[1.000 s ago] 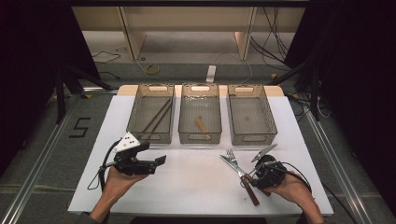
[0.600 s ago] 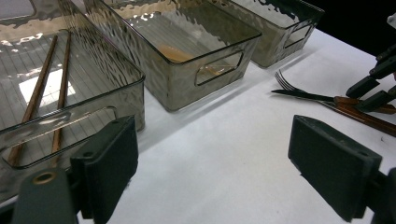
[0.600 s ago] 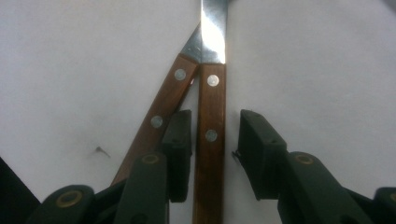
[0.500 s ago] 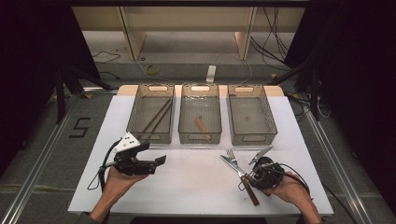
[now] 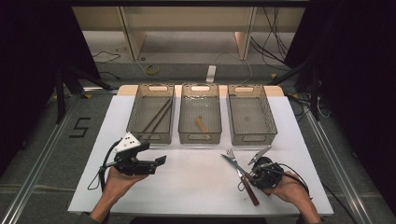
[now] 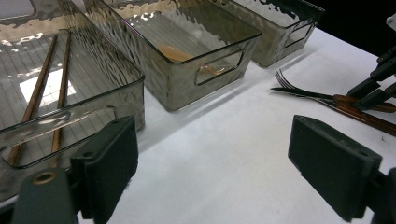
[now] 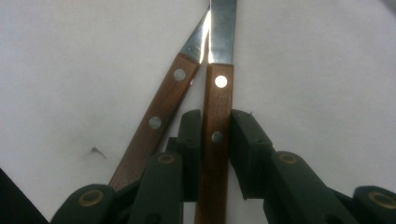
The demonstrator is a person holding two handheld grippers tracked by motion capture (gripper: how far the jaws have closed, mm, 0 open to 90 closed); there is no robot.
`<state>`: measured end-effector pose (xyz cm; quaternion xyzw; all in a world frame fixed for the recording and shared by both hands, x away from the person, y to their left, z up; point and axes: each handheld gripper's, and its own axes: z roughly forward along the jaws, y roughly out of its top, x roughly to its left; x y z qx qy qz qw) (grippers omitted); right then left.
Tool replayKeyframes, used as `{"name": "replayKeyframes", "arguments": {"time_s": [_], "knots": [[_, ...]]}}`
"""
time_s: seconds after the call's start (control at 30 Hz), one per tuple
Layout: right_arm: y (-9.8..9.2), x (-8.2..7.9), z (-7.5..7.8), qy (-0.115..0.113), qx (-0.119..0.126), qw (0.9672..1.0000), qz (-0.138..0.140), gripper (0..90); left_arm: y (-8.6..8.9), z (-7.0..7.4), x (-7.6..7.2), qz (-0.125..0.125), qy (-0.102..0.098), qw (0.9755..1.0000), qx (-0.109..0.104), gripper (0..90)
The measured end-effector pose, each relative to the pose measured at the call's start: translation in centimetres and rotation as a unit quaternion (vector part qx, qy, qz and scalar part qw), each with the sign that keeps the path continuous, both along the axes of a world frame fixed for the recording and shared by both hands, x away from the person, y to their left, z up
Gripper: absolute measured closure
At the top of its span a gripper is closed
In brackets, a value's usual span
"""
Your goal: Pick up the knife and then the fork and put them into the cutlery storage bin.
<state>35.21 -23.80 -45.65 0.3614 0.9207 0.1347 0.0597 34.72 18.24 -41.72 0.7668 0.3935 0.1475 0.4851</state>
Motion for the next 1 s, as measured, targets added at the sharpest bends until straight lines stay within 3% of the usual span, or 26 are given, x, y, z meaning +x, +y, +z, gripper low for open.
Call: {"name": "replayKeyframes", "arguments": {"time_s": [0.53,1.0], "knots": [[0.45,0.02,0.07,0.000,-0.015,0.9999,0.006,76.6,0.00,-0.01,0.00,0.000,-0.002,1.0000,0.002,15.5],[0.07,-0.01,0.59,-0.010,-0.005,0.9999,0.010,77.0,0.08,0.04,-0.03,0.001,-0.001,1.0000,0.001,15.5]]}}
